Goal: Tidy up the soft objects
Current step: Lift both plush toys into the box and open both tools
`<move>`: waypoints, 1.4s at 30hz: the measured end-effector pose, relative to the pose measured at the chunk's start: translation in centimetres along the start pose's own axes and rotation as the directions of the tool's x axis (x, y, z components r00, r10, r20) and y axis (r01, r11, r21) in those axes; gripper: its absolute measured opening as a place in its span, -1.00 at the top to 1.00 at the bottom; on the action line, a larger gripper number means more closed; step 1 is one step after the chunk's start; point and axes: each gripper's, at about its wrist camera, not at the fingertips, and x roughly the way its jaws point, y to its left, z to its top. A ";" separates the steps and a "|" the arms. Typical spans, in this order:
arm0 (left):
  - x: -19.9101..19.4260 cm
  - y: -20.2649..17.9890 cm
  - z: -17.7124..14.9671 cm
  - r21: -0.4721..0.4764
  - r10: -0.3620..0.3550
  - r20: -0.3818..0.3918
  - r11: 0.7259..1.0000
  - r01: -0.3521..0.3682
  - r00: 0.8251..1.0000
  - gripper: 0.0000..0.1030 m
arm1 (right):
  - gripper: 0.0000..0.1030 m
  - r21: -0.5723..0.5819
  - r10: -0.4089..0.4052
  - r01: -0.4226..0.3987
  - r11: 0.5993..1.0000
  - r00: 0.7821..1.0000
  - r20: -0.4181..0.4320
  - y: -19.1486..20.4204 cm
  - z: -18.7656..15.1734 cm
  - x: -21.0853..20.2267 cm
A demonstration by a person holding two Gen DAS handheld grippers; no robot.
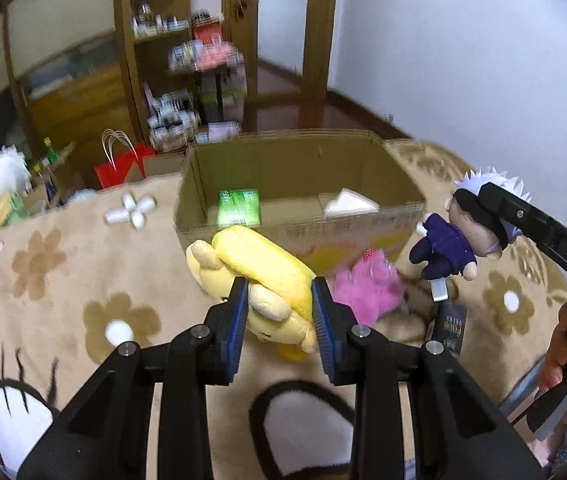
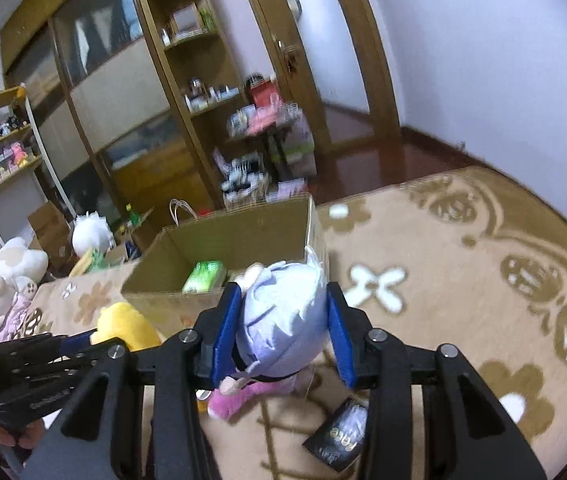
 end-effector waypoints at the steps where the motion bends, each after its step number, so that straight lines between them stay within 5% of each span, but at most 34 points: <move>1: -0.4 0.0 0.2 0.003 0.006 0.025 1.000 -0.006 1.000 0.42 | 0.13 -0.004 0.000 0.000 1.000 1.000 0.016 0.1 0.2 -0.2; 6: -2.1 0.4 1.3 0.002 0.009 0.129 1.000 -0.010 0.992 0.42 | 0.13 -0.033 -0.001 0.004 0.999 0.997 0.083 0.8 1.7 -0.6; 17: -0.6 0.8 5.8 0.011 0.040 0.228 0.999 -0.044 0.973 0.41 | 0.13 -0.138 -0.014 0.032 0.990 0.991 0.134 2.8 4.1 1.2; 26: 3.4 0.0 6.8 0.047 0.054 0.177 0.997 -0.064 0.983 0.40 | 0.13 -0.188 -0.003 0.026 0.982 0.993 0.120 3.6 4.7 3.1; 42: 7.6 2.3 7.0 -0.031 0.058 0.063 0.998 -0.056 0.996 0.27 | 0.09 -0.186 0.044 -0.035 0.982 0.998 0.043 3.7 5.2 7.6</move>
